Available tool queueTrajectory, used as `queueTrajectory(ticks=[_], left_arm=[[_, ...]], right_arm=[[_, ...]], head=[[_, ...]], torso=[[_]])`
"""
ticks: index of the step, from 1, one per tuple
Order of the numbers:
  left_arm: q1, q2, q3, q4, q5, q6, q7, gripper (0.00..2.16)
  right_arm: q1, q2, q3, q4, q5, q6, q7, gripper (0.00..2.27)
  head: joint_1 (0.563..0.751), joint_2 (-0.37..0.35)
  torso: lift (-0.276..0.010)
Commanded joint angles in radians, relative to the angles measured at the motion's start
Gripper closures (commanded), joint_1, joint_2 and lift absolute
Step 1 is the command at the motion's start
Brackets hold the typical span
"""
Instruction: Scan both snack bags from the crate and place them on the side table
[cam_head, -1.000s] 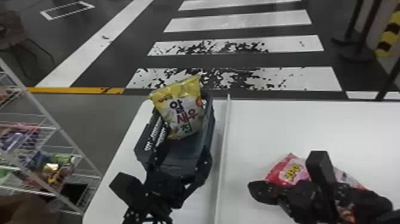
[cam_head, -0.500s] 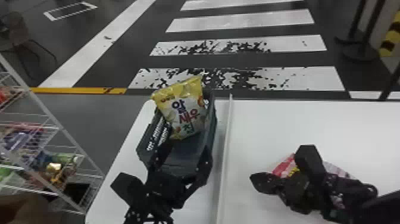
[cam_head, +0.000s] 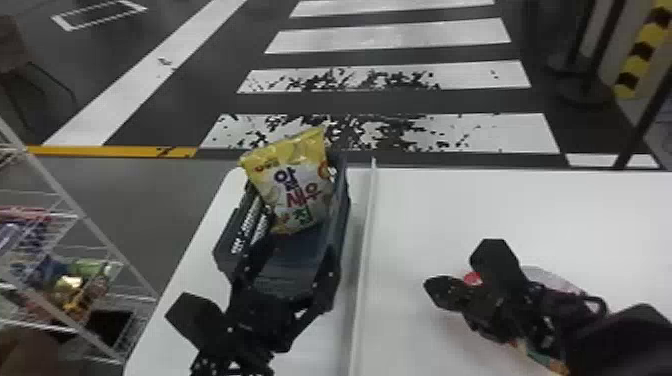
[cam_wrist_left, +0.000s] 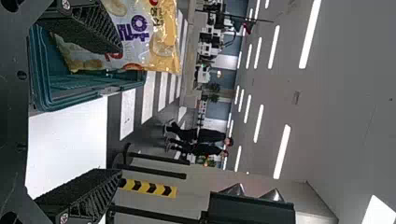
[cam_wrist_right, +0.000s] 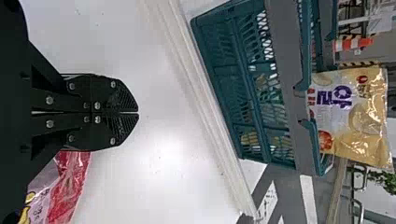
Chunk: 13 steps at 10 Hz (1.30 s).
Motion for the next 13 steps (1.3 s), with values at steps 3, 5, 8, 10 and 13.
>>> queueTrajectory(ticks=[3,5,8,10,13], left_arm=[[0.003,0.002,0.001,0.000,0.000,0.000,-0.001,0.08],[0.003,0.002,0.001,0.000,0.000,0.000,0.000,0.08],[0.005,0.002,0.006,0.000,0.002,0.000,0.000,0.08],[0.000,0.002,0.006,0.002,0.002,0.000,0.000,0.08],[-0.005,0.000,0.006,0.011,0.002,0.000,0.000,0.08]], right_arm=[[-0.026,0.001,0.002,0.058,0.070,-0.015,-0.083,2.25],[-0.041,0.001,0.000,0.091,0.084,-0.031,-0.155,2.25],[0.017,0.001,-0.046,0.009,0.029,-0.025,-0.167,2.25],[0.057,-0.002,-0.047,-0.082,0.004,0.049,-0.133,2.25],[0.080,-0.005,-0.059,-0.140,-0.077,0.049,-0.081,2.25]], head=[[0.695,0.157],[0.695,0.133],[0.695,0.107],[0.695,0.118],[0.695,0.136]], torso=[[-0.095],[-0.095],[-0.095],[-0.095],[-0.095]])
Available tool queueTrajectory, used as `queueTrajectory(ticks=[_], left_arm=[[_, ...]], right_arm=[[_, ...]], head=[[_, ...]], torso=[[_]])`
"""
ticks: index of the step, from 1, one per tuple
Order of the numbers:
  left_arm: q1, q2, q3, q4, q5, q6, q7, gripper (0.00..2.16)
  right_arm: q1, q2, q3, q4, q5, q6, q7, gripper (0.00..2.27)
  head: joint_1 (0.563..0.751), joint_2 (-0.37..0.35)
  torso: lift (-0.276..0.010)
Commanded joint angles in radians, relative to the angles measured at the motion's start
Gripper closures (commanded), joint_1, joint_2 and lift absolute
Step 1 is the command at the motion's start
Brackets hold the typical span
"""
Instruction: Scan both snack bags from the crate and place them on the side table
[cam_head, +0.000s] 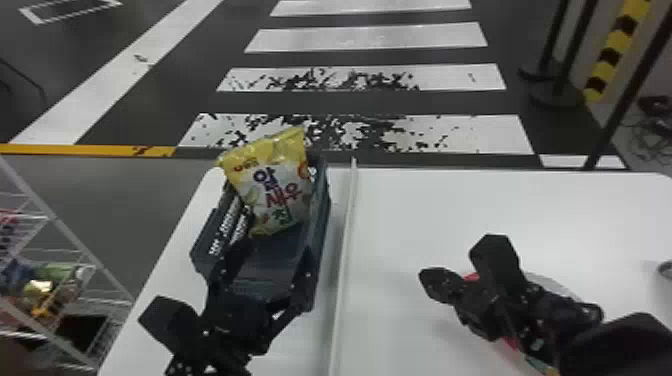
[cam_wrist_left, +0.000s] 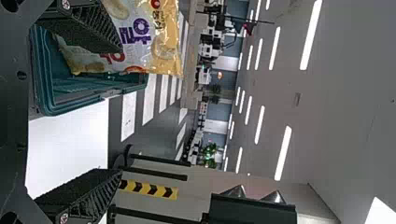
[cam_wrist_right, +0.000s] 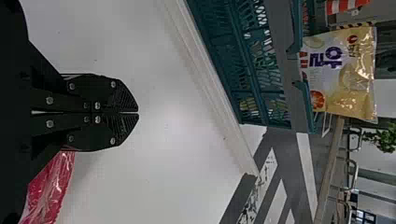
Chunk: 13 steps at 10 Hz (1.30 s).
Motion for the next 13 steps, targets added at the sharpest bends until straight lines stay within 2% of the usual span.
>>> queueTrajectory(ticks=[1,3,4,7,13], left_arm=[[-0.001,-0.002,0.000,0.000,0.000,0.000,0.000,0.08],[0.001,0.001,0.002,0.002,0.002,0.000,0.000,0.08],[-0.002,0.000,0.002,0.005,0.002,0.000,0.000,0.08],[-0.012,0.000,-0.005,0.014,0.002,0.000,0.000,0.08],[-0.006,0.004,-0.002,0.008,0.002,0.000,-0.002,0.08]], right_arm=[[0.003,0.000,-0.005,-0.052,-0.017,0.070,0.003,2.25],[0.023,-0.012,-0.006,-0.173,0.012,0.315,0.076,2.25],[0.036,-0.017,-0.006,-0.189,0.038,0.352,0.108,2.25],[0.043,-0.054,-0.018,-0.178,0.058,0.355,0.123,2.25],[-0.065,-0.040,-0.026,-0.024,0.058,0.275,0.088,2.25]], head=[[0.695,0.147],[0.695,0.150],[0.695,0.148],[0.695,0.114],[0.695,0.077]], torso=[[-0.095],[-0.095],[-0.095],[-0.095],[-0.095]])
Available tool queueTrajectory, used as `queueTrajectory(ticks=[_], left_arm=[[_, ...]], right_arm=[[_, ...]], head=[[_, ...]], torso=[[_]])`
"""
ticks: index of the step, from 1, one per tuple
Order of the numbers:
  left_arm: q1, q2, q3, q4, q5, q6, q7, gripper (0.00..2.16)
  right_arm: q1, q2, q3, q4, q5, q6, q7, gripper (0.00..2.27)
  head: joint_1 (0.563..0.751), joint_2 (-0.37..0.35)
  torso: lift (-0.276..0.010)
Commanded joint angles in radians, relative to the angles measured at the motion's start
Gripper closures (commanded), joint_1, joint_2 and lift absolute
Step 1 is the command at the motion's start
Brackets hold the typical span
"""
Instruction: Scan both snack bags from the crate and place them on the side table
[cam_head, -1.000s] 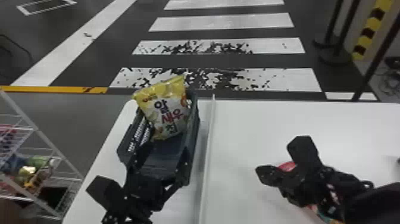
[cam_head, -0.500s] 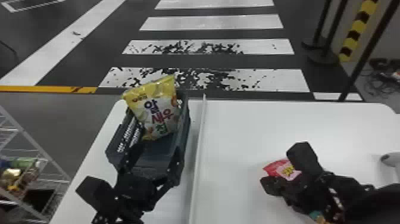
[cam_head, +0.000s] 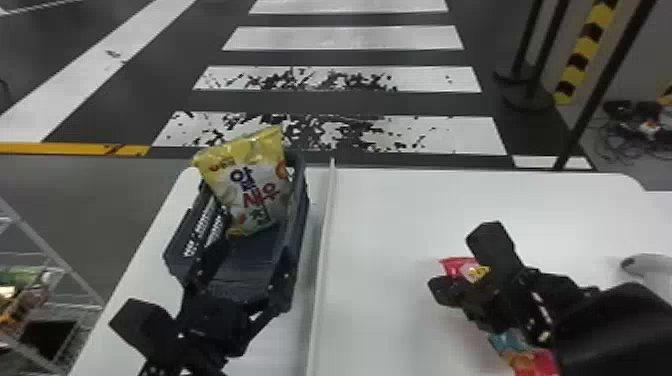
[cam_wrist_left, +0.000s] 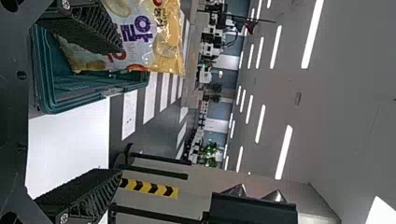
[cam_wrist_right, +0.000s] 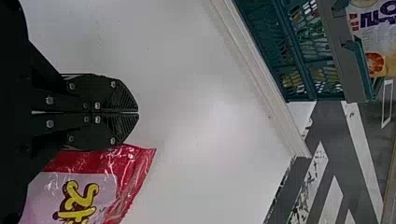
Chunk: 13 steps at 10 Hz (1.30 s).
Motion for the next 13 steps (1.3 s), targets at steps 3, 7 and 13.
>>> queueTrajectory(ticks=[3,7,13], left_arm=[[0.006,0.002,0.006,-0.007,0.000,0.003,-0.001,0.08],[0.006,0.004,0.009,-0.006,0.002,0.003,-0.001,0.08],[0.007,0.002,0.011,0.002,0.002,0.003,-0.001,0.08]], right_arm=[[-0.081,0.002,0.000,0.126,0.003,-0.047,-0.020,2.25],[-0.088,0.001,-0.012,0.136,-0.026,-0.047,-0.019,2.25],[0.007,-0.005,-0.261,-0.157,-0.167,0.100,0.014,2.25]], head=[[0.695,0.066],[0.695,0.053],[0.695,0.043]], torso=[[-0.095],[-0.095],[-0.095]])
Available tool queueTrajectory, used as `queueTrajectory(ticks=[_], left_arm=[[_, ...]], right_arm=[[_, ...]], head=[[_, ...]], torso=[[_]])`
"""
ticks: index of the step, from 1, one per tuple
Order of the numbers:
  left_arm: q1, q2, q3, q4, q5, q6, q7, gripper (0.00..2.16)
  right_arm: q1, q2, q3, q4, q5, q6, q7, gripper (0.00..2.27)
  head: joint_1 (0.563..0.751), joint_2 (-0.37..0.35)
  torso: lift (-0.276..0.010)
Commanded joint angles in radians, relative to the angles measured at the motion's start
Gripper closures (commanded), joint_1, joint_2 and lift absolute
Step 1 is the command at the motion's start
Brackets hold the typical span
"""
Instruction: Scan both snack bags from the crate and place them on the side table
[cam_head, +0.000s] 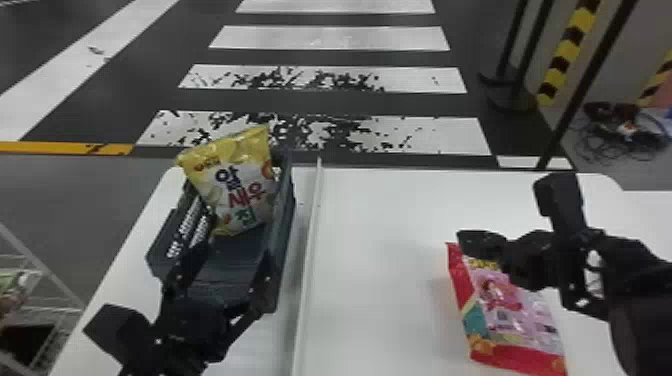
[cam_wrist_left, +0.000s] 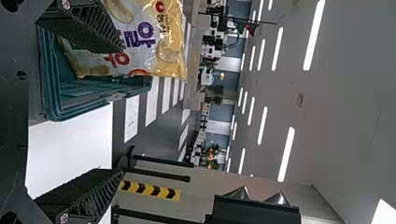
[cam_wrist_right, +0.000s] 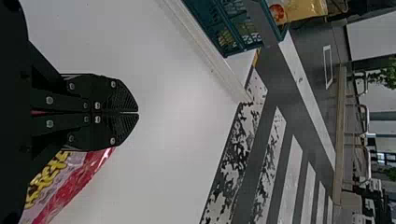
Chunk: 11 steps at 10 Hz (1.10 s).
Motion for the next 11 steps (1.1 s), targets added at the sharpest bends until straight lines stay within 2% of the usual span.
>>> queueTrajectory(ticks=[1,3,5,8,11], left_arm=[[-0.002,0.000,0.000,0.005,0.000,0.000,0.000,0.08],[-0.008,-0.003,-0.005,0.011,0.000,0.000,0.000,0.08],[-0.009,-0.005,-0.008,0.014,0.000,0.000,-0.002,0.08],[-0.008,-0.003,-0.006,0.015,0.000,0.000,-0.003,0.08],[-0.008,-0.003,-0.006,0.018,0.003,-0.003,-0.006,0.08]], right_arm=[[0.049,-0.001,-0.084,-0.024,-0.008,0.004,0.006,2.25],[0.129,-0.001,-0.146,-0.068,-0.027,-0.002,0.024,2.25],[0.183,0.002,-0.152,-0.087,-0.037,-0.002,0.032,2.25],[0.239,0.013,-0.150,-0.130,-0.048,-0.011,0.031,2.25],[0.245,0.015,-0.144,-0.084,-0.047,-0.039,0.032,2.25]], head=[[0.695,0.011],[0.695,-0.055],[0.695,-0.077],[0.695,-0.077],[0.695,-0.069]], torso=[[-0.095],[-0.095],[-0.095],[-0.095],[-0.095]])
